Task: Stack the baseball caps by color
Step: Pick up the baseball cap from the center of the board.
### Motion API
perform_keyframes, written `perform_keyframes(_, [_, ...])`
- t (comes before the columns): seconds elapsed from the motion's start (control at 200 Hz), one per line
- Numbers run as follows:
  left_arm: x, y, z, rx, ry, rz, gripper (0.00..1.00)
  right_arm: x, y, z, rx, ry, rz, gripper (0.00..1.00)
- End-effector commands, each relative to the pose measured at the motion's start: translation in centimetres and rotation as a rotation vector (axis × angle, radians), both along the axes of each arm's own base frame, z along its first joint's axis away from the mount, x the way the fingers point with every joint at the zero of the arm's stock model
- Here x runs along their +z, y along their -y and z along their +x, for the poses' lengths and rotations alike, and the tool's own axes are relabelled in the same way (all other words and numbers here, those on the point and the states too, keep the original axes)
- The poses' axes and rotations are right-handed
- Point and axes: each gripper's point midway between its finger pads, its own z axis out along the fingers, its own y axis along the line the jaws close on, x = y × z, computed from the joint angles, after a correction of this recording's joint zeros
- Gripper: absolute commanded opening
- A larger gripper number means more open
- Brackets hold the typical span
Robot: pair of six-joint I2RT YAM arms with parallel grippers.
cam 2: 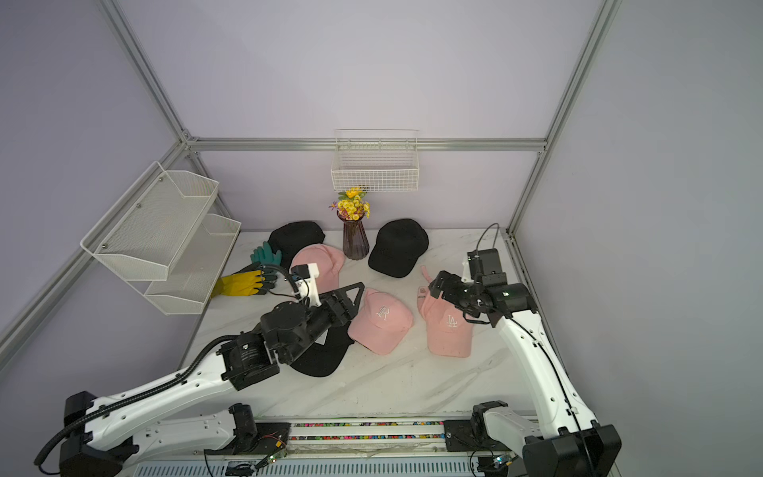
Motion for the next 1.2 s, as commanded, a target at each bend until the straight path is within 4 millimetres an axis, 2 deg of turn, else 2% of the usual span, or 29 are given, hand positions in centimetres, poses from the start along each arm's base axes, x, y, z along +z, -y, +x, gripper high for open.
perform_keyframes(0.0, [-7.5,-2.8,-1.1,0.090,-0.242,-0.059,0.88,-0.6,-4.1,1.0,0.158,0.031,-0.146,0.96])
perform_keyframes(0.06, [-9.2,-3.5,-1.9,0.096,-0.302,-0.147,0.92,-1.3,-5.9,1.5,0.215,0.026,-0.194,0.96])
perform_keyframes(0.08, [-9.8,-3.6,-2.1,0.099,-0.323,-0.176,0.93,-2.2,-6.7,1.7,0.237,0.008,-0.215,0.96])
perform_keyframes(0.135, [-11.5,-3.8,-2.6,0.101,-0.377,-0.265,0.95,-3.1,-8.1,2.2,0.285,-0.005,-0.246,0.96])
perform_keyframes(0.28, [-15.0,-2.7,-3.1,0.065,-0.465,-0.485,0.98,-6.8,-10.8,3.4,0.354,-0.068,-0.318,0.96])
perform_keyframes(0.43, [-16.6,-0.6,-2.8,0.020,-0.494,-0.549,1.00,-9.4,-11.4,5.0,0.343,-0.078,-0.364,0.95])
perform_keyframes(0.595, [-17.5,1.7,-1.7,-0.013,-0.495,-0.583,1.00,-12.1,-11.6,6.1,0.367,-0.110,-0.430,0.80])
perform_keyframes(0.685, [-18.3,2.6,-1.1,-0.012,-0.500,-0.597,0.89,-13.0,-11.3,6.3,0.368,-0.129,-0.464,0.71])
perform_keyframes(0.735, [-18.9,3.2,-0.9,-0.017,-0.511,-0.590,0.80,-13.2,-11.2,6.5,0.368,-0.130,-0.475,0.67])
perform_keyframes(0.79, [-18.8,3.9,-0.6,-0.028,-0.507,-0.594,0.72,-13.3,-11.3,6.6,0.372,-0.129,-0.474,0.65])
perform_keyframes(0.805, [-19.8,4.1,-0.6,-0.022,-0.521,-0.571,0.70,-13.4,-11.4,6.6,0.376,-0.131,-0.474,0.65])
perform_keyframes(0.91, [-20.6,5.2,-0.1,-0.030,-0.539,-0.575,0.58,-14.1,-11.7,6.5,0.396,-0.154,-0.467,0.62])
perform_keyframes(1.04, [-21.7,6.0,0.0,-0.044,-0.565,-0.621,0.42,-14.7,-11.8,6.5,0.400,-0.169,-0.473,0.64])
perform_keyframes(1.18, [-22.6,6.3,0.3,-0.044,-0.562,-0.674,0.16,-14.6,-12.3,6.2,0.414,-0.172,-0.440,0.70])
perform_keyframes(1.195, [-22.1,6.4,0.4,-0.054,-0.550,-0.696,0.14,-14.6,-12.4,6.3,0.411,-0.171,-0.436,0.71])
